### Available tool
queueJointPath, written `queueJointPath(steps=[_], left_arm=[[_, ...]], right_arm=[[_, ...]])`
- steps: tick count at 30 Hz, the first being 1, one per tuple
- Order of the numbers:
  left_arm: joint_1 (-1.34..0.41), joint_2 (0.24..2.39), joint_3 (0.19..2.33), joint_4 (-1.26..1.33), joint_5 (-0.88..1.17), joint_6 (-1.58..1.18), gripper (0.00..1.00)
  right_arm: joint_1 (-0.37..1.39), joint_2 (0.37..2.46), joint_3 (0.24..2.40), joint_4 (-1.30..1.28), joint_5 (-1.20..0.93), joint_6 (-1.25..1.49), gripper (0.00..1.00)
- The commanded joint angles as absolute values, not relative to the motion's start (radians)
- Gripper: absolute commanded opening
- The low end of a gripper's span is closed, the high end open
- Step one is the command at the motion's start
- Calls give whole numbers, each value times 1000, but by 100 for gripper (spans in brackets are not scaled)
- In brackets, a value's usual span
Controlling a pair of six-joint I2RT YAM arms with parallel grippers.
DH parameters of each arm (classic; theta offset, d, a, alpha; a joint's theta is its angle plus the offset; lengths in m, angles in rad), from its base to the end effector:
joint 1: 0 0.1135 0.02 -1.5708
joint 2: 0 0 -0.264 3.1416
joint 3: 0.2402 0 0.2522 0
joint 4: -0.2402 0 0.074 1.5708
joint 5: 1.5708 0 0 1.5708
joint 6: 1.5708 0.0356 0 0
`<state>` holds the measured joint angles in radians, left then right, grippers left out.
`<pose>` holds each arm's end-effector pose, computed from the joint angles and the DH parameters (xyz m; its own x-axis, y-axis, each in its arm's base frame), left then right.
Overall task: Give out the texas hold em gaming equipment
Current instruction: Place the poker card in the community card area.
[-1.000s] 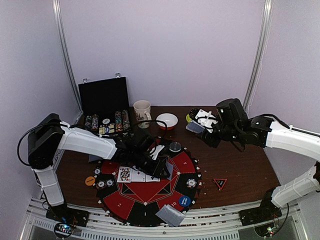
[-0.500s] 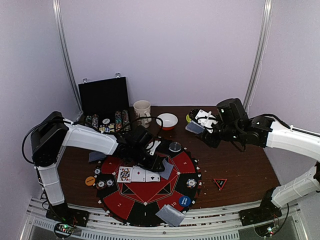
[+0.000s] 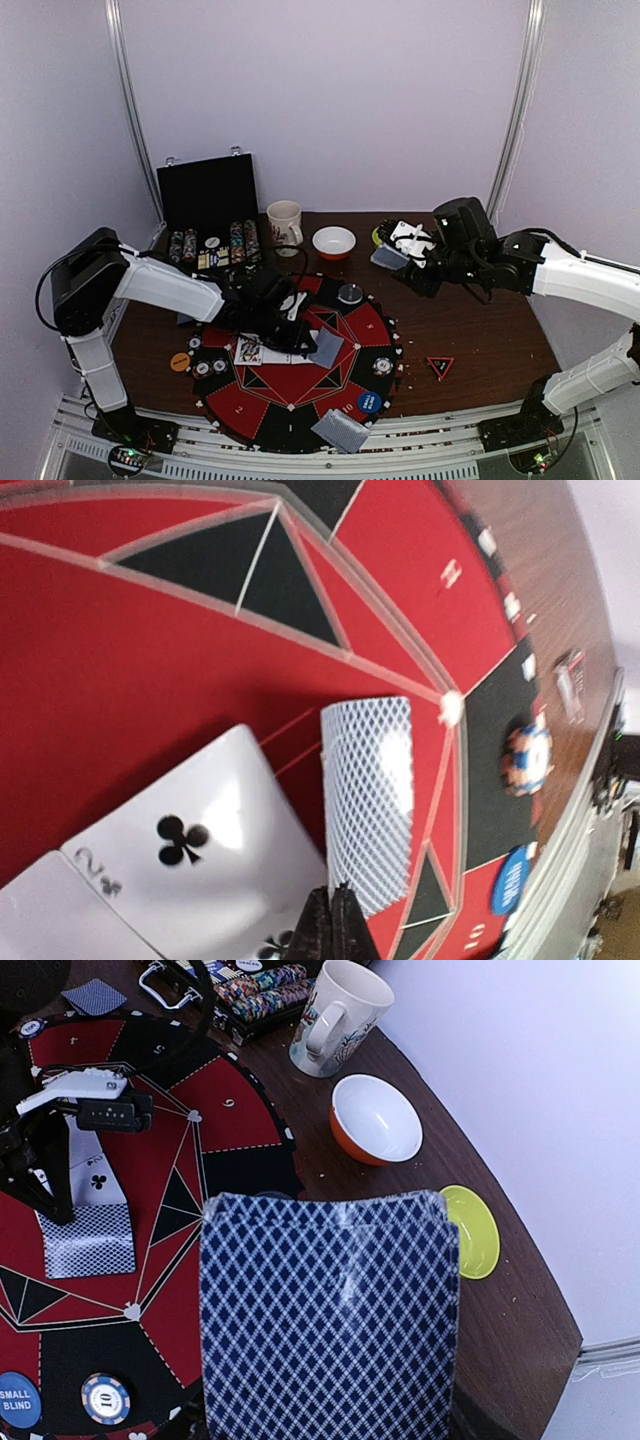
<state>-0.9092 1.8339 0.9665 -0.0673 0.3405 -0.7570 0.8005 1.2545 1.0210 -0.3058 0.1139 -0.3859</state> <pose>0.2098 -0.2888 0.1339 -0.9537 0.1712 -0.2473 0.2898 0.7430 -0.6032 0.2006 0.2010 0.3099 -0.0885 -0.6282 -0.7730 -0.7323 0.5671 -0.3770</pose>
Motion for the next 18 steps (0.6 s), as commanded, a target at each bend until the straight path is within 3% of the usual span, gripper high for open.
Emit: queueJointPath(steps=[1,18], left_arm=[[-916,1737,939,64,251,-853,0],[-1041,1727,869,201,40,-1135,0]], right_arm=[[799,1224,1019,-312,98,-377,56],[815,1166,984,-354,71,-356,56]])
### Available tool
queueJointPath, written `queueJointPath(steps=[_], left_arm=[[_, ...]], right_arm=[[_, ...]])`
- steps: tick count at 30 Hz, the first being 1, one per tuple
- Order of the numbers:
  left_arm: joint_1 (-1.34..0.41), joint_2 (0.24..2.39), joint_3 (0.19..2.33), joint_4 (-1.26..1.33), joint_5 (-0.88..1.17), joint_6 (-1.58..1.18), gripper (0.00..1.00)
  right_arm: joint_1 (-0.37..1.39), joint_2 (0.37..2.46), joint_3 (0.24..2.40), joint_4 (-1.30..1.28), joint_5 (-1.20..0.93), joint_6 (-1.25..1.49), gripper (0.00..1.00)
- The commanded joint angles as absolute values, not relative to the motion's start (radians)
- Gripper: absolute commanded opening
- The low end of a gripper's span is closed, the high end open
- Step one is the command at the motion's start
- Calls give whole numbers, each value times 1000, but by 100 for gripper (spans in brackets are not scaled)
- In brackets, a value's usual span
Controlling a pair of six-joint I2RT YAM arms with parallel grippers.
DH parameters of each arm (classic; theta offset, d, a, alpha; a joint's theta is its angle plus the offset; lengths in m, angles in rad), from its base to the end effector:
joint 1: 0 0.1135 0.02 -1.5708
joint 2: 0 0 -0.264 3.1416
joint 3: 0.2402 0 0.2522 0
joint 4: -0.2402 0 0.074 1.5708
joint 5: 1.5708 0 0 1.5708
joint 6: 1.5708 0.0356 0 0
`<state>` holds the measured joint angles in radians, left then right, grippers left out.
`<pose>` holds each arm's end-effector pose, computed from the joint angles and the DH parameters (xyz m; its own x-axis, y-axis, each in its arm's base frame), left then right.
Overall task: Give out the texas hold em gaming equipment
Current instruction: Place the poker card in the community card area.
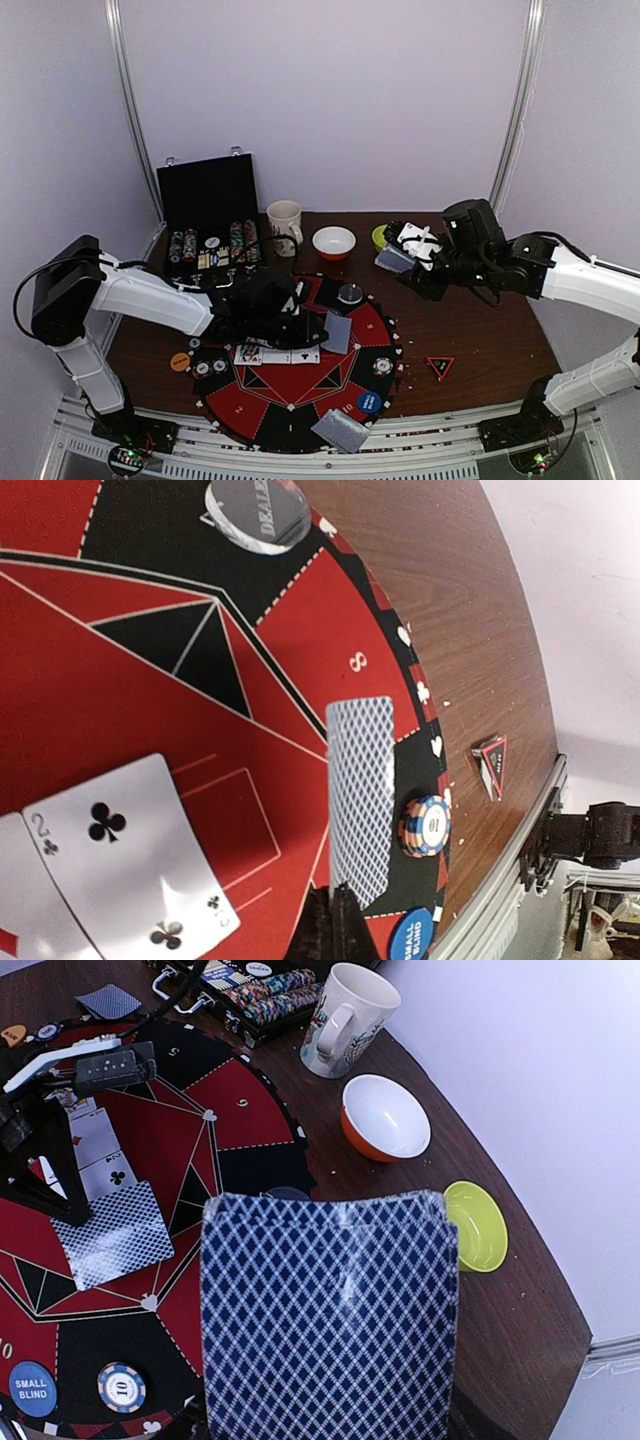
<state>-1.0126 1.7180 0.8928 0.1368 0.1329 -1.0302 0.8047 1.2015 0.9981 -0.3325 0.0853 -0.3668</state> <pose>0.1832 -0.3022 0.1660 -0.9405 -0.0984 -0.3253 0.1721 0.6875 -0.7055 0.1900 0.1931 0.3131 -0.0912 -0.6102 -0.7870 -0.7498 0.5622 -0.3490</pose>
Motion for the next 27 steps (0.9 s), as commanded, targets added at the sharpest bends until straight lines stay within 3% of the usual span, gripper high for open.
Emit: queueJointPath(steps=[1,27], left_arm=[[-1043,1729,855,212,30,-1161,0],[-1065,1858,866,300,19,-1247,0]], right_arm=[[816,1160,979,-354,68,-357,56],[822,1111,911,-345,83,-376,56]])
